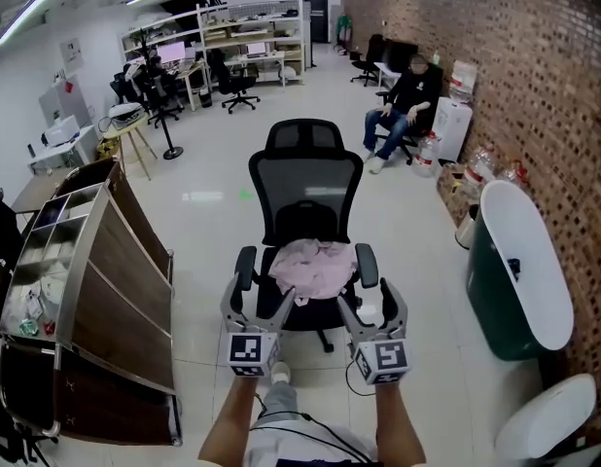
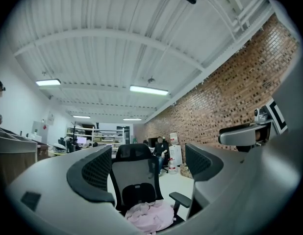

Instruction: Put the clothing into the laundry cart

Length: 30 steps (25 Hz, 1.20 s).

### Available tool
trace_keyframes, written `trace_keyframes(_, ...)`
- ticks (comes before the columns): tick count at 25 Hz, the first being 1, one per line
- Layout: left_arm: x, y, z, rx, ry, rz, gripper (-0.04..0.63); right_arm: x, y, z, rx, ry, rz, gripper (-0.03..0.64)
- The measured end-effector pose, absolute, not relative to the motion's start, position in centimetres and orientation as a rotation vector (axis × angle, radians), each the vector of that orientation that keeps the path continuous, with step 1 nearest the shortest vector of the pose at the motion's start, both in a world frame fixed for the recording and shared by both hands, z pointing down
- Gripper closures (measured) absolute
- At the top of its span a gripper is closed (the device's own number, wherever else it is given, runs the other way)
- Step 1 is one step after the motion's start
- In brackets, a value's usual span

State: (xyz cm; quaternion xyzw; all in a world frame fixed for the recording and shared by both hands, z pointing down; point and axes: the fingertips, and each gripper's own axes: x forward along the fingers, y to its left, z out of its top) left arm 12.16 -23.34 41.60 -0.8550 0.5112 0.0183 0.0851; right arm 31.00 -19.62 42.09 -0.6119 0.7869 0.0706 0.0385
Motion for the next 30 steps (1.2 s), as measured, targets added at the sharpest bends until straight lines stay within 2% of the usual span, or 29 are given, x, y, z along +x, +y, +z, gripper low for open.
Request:
trace_keyframes(17,8.8,-49.6,42.1,-2.647,1.450,0.064,0.143,25.4,-46.9,41.5,-1.902,2.455,0.176,0.209)
trace_keyframes(30,9.7,-59.5,45.5,-2.709,1.468,0.016,0.155,28.1,-54.6,45.8,-1.957,2.500,0.035,0.209)
